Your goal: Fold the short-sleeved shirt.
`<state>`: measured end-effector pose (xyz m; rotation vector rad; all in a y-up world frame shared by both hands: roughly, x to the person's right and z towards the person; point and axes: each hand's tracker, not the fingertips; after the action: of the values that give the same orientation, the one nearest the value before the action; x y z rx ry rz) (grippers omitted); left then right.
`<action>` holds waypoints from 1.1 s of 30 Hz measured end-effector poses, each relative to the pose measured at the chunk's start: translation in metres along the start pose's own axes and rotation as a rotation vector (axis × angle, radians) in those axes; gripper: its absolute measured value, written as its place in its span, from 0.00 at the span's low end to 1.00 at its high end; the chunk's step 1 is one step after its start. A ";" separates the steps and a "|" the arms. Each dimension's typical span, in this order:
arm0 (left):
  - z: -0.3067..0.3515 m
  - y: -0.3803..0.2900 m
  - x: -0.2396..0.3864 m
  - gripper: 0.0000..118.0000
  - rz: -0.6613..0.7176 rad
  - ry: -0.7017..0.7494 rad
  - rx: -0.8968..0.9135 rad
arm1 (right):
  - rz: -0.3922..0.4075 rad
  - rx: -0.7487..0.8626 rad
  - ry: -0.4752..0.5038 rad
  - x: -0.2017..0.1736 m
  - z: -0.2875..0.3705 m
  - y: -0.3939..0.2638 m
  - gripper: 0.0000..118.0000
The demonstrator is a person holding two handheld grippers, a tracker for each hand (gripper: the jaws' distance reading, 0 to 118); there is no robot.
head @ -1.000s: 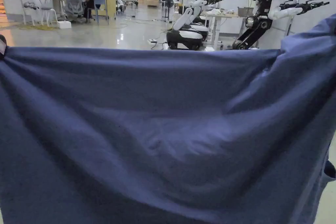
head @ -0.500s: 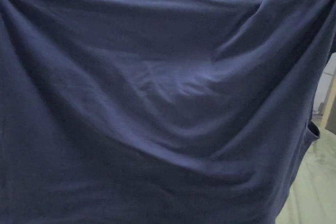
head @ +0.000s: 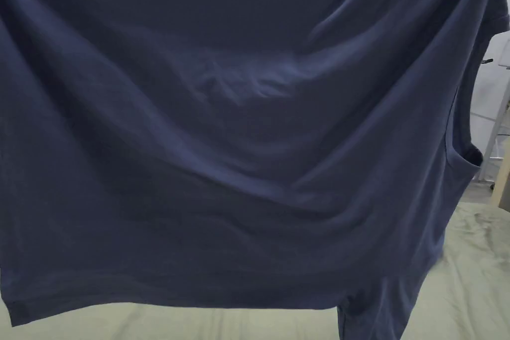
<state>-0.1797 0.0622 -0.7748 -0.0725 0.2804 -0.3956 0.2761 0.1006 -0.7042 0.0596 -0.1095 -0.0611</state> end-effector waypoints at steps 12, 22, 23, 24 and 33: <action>-0.032 -0.093 0.033 0.04 0.177 -0.174 -0.122 | -0.190 -0.113 0.123 0.033 -0.026 -0.093 0.05; -0.001 -0.189 0.067 0.04 0.155 -0.310 -0.269 | -0.247 -0.321 0.191 0.050 0.024 -0.195 0.05; 0.005 -0.198 0.068 0.04 0.165 -0.320 -0.285 | -0.258 -0.344 0.184 0.053 0.030 -0.206 0.05; 0.014 -0.206 0.069 0.04 0.168 -0.325 -0.296 | -0.269 -0.366 0.189 0.055 0.036 -0.215 0.05; 0.074 -0.295 0.064 0.04 0.271 -0.372 -0.460 | -0.355 -0.505 0.171 0.067 0.118 -0.293 0.05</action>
<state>-0.2119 -0.2332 -0.6838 -0.5477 0.0067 -0.0371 0.3124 -0.2021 -0.5988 -0.4214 0.0908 -0.4353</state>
